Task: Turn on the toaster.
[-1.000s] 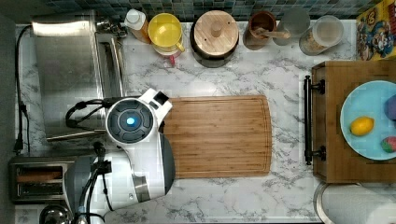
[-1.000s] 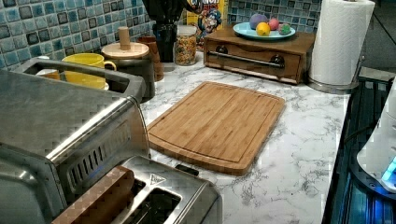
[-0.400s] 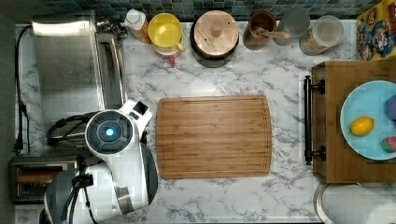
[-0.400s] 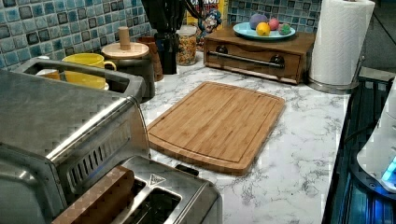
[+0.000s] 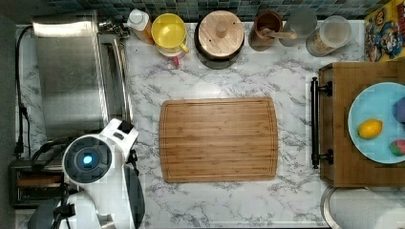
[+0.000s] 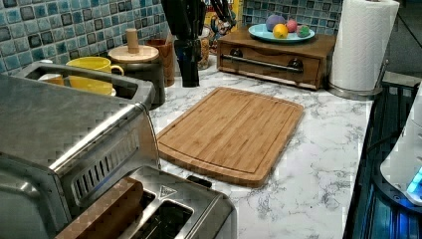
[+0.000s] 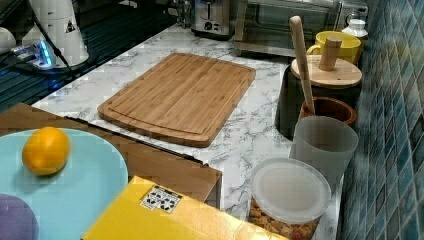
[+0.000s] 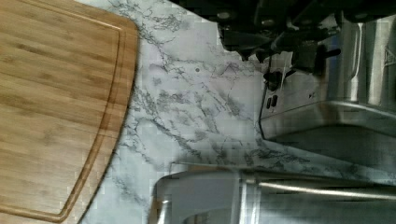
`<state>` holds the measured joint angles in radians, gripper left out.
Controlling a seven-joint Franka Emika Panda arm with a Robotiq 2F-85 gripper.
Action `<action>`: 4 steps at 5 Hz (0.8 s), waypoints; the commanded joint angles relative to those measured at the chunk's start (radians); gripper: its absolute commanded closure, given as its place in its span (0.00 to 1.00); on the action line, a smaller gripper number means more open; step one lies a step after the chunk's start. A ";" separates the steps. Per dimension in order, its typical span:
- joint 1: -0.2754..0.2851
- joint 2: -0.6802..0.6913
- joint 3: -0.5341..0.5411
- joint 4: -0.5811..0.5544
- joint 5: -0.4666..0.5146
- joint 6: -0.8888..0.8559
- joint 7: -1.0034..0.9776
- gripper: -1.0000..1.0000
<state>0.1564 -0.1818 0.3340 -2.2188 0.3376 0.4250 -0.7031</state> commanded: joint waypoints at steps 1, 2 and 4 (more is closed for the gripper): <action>0.062 0.088 0.126 0.039 -0.026 -0.004 0.139 1.00; 0.050 0.131 0.148 0.059 -0.036 -0.008 0.199 1.00; 0.065 0.114 0.147 0.002 0.027 0.108 0.246 1.00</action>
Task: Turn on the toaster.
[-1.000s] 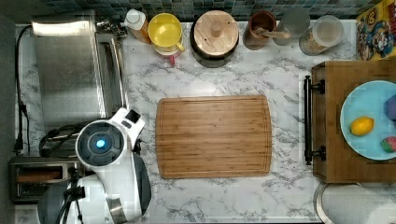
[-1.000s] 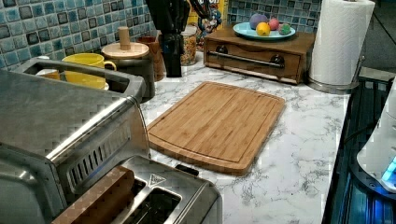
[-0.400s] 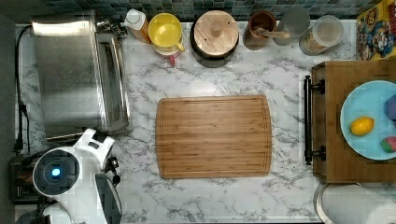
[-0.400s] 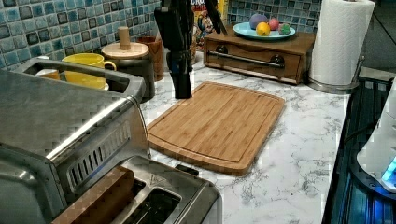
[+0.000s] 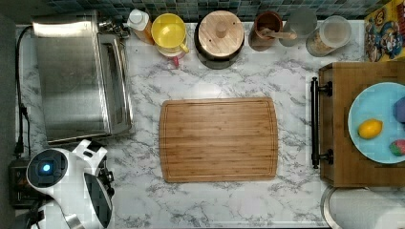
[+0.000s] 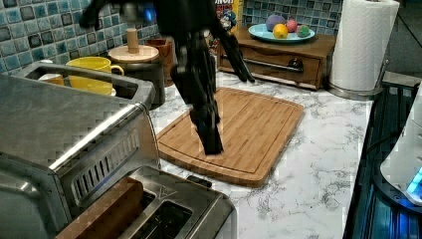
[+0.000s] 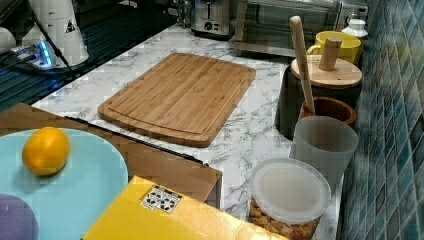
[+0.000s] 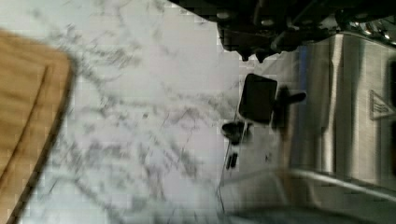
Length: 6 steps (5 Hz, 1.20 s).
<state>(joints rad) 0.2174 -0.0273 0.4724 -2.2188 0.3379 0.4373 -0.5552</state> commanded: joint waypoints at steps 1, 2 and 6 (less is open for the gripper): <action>0.000 -0.071 0.006 -0.015 0.059 0.145 0.109 1.00; 0.001 -0.081 -0.008 -0.018 0.108 0.160 0.062 1.00; 0.051 0.011 -0.040 0.028 0.061 0.137 0.061 1.00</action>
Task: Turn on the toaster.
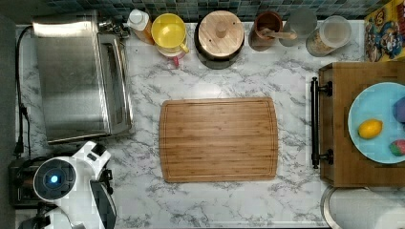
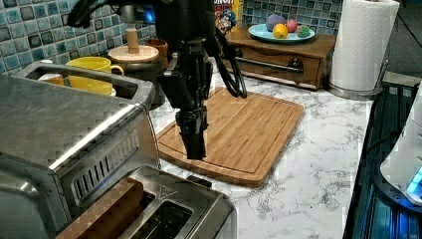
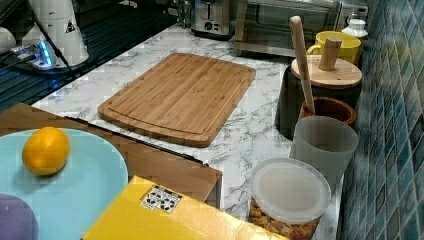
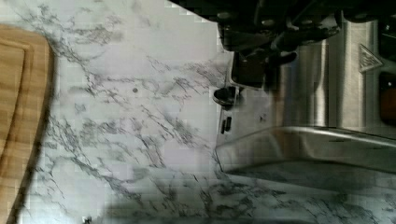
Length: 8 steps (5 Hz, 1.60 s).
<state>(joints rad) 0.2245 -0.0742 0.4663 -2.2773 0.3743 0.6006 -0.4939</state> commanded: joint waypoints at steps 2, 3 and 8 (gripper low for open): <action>0.037 0.112 -0.028 0.092 -0.007 0.007 0.040 1.00; 0.048 0.142 -0.025 0.088 -0.017 0.044 0.058 1.00; 0.139 0.364 -0.036 -0.066 -0.143 0.195 0.161 1.00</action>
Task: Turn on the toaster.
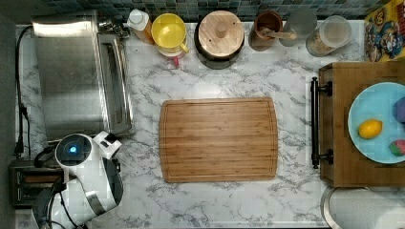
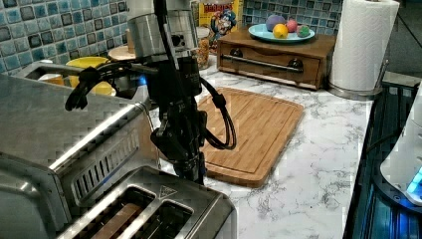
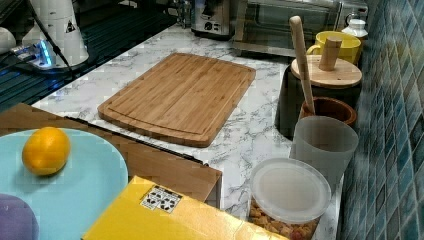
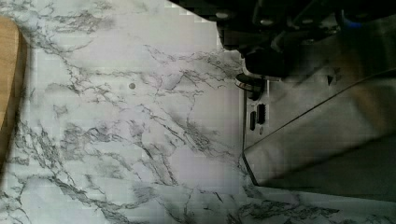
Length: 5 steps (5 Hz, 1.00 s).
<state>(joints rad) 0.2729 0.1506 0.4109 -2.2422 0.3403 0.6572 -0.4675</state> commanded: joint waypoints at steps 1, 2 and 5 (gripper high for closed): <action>0.095 0.176 0.009 -0.129 -0.133 0.133 0.163 1.00; 0.087 0.108 -0.002 -0.134 -0.121 0.118 0.113 1.00; 0.079 0.108 0.005 -0.134 -0.124 0.119 0.116 1.00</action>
<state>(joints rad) 0.3193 0.1528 0.4058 -2.2422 0.2319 0.6904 -0.3840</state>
